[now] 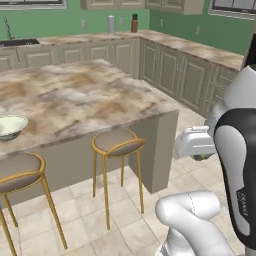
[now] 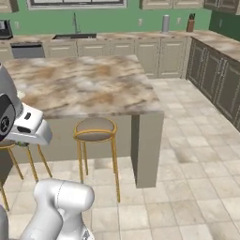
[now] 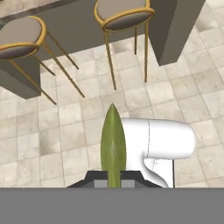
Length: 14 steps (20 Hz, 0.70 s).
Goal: There is a bowl on the dining counter. Grab a lemon wedge from the fridge and place it in the bowl. Then get the liquor bottle and glass cup from the cabinet and place them next to the bowl.
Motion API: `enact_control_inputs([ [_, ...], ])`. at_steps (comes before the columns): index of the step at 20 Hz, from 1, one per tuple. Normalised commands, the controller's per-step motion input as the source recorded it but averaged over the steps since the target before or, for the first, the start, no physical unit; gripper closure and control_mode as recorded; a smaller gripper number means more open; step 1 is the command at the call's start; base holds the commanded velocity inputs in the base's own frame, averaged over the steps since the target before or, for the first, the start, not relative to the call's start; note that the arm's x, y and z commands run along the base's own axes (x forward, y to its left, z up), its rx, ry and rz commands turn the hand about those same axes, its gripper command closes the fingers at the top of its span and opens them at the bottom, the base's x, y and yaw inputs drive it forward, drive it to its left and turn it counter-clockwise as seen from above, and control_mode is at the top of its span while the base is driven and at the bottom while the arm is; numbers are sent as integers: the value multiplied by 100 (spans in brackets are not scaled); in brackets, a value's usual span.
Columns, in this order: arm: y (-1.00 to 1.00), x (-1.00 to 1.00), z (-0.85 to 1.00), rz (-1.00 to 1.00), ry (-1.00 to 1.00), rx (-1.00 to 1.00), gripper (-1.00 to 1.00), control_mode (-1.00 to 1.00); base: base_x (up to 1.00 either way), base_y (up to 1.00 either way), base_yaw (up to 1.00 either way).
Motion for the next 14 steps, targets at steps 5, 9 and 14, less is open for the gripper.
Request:
enact_control_inputs([
  [5,0,0,0,0,0,0,100,100,17,100,16],
  [9,0,0,0,0,0,0,100,100,56,99,19],
  [14,0,0,0,0,0,0,100,100,80,83,19],
])
